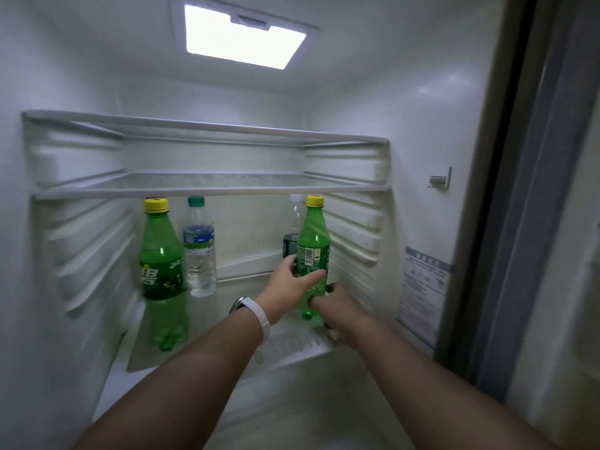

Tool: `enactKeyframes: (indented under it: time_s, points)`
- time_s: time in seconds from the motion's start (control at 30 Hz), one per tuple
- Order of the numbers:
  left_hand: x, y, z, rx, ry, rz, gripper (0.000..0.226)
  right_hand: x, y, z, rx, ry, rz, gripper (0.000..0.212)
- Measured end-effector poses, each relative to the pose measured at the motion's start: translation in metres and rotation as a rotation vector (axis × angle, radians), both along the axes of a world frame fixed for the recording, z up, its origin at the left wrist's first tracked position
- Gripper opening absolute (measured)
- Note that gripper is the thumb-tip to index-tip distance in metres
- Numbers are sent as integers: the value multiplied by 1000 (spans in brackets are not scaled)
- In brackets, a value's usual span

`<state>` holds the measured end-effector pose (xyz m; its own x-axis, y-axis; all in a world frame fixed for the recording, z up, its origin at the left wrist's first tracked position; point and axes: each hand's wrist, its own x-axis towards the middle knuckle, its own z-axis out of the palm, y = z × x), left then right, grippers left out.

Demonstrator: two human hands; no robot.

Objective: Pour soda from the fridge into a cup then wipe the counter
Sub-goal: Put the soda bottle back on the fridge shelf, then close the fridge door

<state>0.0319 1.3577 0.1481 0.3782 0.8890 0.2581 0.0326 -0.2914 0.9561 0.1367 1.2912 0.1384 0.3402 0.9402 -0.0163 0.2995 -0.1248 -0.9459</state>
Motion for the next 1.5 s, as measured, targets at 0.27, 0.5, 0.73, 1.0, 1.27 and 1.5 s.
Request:
enactKeyframes:
  time_s: [0.27, 0.5, 0.73, 1.0, 1.27, 1.5]
  points:
    - [-31, -42, 20, -27, 14, 149, 58, -8, -34, 15, 88, -296, -116, 58]
    - [-76, -100, 6, 208, 270, 295, 45, -22, -90, 8, 70, -797, -1, 47]
    - [-85, -167, -29, 533, 490, 389, 42, -32, -148, -17, 64, -1065, 115, 49]
    - [-99, -230, -67, 515, 682, 439, 51, -32, -203, -34, 45, -1073, 221, 50]
    - [-116, -330, -81, 457, 768, 543, 69, -31, -284, -48, 76, -1089, 340, 48]
    - [-110, -430, -93, 344, 882, 534, 63, -21, -374, -60, 169, -1128, 384, 40]
